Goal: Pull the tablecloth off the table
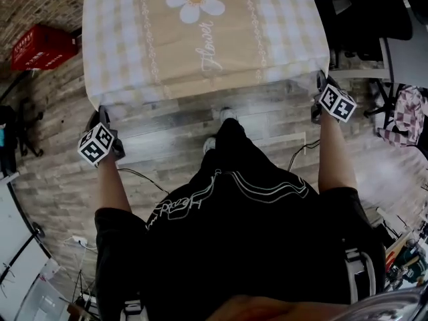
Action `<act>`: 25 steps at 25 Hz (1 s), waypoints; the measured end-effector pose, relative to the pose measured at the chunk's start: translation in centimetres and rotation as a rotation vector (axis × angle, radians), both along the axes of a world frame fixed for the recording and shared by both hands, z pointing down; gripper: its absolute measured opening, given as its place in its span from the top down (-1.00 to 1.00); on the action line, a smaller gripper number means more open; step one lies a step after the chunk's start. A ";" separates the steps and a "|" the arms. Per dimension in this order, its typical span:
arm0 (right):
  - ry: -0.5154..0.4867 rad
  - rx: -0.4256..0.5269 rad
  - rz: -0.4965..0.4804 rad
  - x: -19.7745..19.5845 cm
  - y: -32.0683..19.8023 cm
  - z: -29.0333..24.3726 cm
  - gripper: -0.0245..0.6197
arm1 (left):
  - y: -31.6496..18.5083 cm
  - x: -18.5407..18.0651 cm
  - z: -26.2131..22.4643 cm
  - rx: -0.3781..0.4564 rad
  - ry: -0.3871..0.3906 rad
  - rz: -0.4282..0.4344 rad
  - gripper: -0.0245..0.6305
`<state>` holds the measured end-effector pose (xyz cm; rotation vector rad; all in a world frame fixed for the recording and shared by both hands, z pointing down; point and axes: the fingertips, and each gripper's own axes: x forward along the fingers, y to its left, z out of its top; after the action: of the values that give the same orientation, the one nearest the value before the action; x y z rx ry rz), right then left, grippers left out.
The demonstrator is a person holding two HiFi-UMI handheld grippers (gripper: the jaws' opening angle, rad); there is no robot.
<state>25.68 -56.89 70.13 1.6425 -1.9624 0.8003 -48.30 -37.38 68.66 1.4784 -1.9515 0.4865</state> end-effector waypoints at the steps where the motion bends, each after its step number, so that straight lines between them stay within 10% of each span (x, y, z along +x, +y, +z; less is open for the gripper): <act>1: -0.008 0.003 0.002 0.1 0.2 -0.4 0.93 | 0.2 0.1 -0.3 0.005 0.009 -0.005 0.91; 25: -0.253 0.220 0.000 -5.1 1.2 -16.8 0.93 | -1.7 5.1 -16.5 0.331 0.169 0.025 0.90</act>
<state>20.62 -55.69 53.35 1.7348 -2.2959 0.8541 -43.18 -39.11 52.18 1.6871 -1.9453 0.0438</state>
